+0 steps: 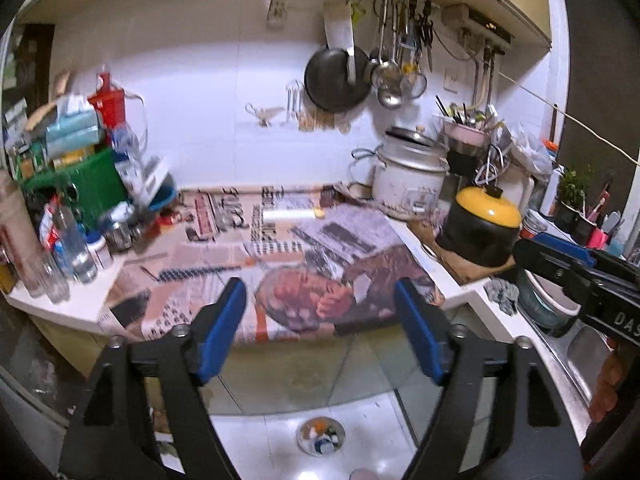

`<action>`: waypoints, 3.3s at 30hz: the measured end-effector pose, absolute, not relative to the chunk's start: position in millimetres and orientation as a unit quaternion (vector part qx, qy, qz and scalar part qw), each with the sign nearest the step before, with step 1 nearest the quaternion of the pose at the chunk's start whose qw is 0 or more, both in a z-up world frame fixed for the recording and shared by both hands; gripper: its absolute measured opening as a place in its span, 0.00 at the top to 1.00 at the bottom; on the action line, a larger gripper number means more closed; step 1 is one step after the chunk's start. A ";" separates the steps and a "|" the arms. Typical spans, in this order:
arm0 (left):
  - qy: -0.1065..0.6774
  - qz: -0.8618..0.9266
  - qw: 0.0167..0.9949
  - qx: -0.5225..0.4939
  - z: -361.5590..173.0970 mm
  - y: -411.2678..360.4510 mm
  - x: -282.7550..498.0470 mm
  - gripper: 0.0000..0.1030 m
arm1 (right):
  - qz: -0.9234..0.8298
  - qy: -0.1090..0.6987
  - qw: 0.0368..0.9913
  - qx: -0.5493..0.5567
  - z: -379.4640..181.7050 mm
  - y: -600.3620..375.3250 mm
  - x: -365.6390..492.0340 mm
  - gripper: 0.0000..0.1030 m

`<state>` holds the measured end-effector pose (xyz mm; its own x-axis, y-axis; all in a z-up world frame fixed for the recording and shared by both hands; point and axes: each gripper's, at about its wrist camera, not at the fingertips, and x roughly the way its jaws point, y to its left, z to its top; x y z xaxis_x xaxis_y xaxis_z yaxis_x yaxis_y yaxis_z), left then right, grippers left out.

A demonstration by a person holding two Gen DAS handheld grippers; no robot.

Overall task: Collect trash
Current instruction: 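Raise both tools back up facing the counter, then reach the right tool to the white foam block while the left tool reaches the clear cup, then close the right tool on the white foam block while the left tool grasps the clear cup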

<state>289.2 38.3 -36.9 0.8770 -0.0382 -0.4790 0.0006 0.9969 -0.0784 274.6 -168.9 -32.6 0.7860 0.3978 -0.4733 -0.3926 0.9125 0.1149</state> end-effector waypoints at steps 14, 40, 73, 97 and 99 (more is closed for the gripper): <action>0.256 0.057 0.964 -0.036 -44.9 56.3 430.2 0.08 | 0.201 0.224 0.953 0.018 -23.2 -192.5 399.3 0.28; 0.378 0.156 0.905 -0.120 -134.8 227.8 688.4 0.09 | 0.287 0.380 0.879 -0.018 -117.2 -69.6 679.3 0.28; 0.485 0.098 0.857 -0.144 -269.8 301.9 829.7 0.47 | 0.370 0.528 0.758 -0.096 -261.1 25.3 793.3 0.28; 0.424 0.062 0.896 -0.118 -178.4 198.4 749.8 0.47 | 0.315 0.408 0.853 -0.086 -173.5 -18.2 695.6 0.53; 0.411 0.062 0.901 -0.121 -166.8 183.4 738.1 0.47 | 0.313 0.392 0.862 -0.071 -154.3 -39.4 685.9 0.53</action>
